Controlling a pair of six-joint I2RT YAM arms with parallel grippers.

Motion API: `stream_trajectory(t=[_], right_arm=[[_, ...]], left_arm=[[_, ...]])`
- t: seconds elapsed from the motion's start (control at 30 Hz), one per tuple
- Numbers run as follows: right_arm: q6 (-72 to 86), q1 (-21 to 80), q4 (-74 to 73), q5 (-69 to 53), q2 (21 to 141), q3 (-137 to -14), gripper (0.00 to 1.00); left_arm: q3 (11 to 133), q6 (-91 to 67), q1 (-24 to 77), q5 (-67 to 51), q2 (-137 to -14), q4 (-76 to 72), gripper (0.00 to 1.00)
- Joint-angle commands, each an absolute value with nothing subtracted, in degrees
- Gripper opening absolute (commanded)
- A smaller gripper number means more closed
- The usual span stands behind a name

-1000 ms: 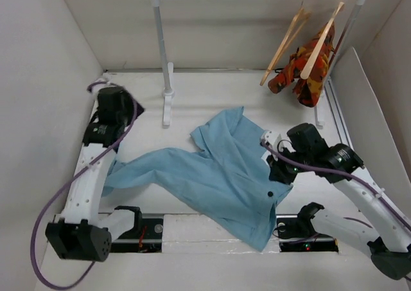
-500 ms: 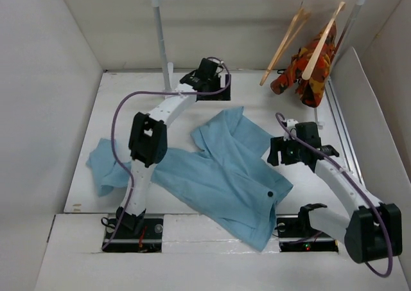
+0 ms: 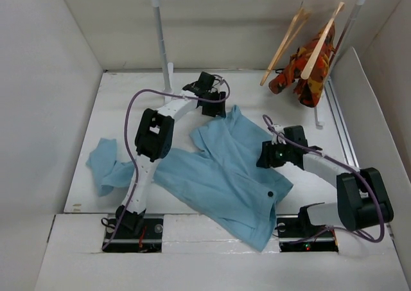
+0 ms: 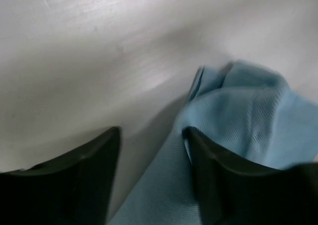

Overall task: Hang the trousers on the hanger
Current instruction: Flatten out the trousers at the center of the board.

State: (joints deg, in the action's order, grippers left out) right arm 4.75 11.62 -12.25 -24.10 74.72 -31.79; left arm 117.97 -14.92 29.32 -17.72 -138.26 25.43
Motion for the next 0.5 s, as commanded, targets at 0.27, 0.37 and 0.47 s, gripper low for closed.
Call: stream_trajectory(t=[0.27,0.37,0.47], right_arm=[[3.3,9.6,-7.5,-24.4,74.0,-37.2,0.00],[1.8,9.1,-10.3,-23.8,74.2,-40.9,0.00],[2.2,7.9,-10.3,-23.7,74.4,-43.3,0.00]], left_arm=[[88.6,-28.9,21.0,-13.6,-100.3,15.0,0.00],[83.9,-31.5,19.7,-3.2,-84.4,16.9,0.00],[84.9,-33.3,21.2,5.3,-74.6,22.6,0.00]])
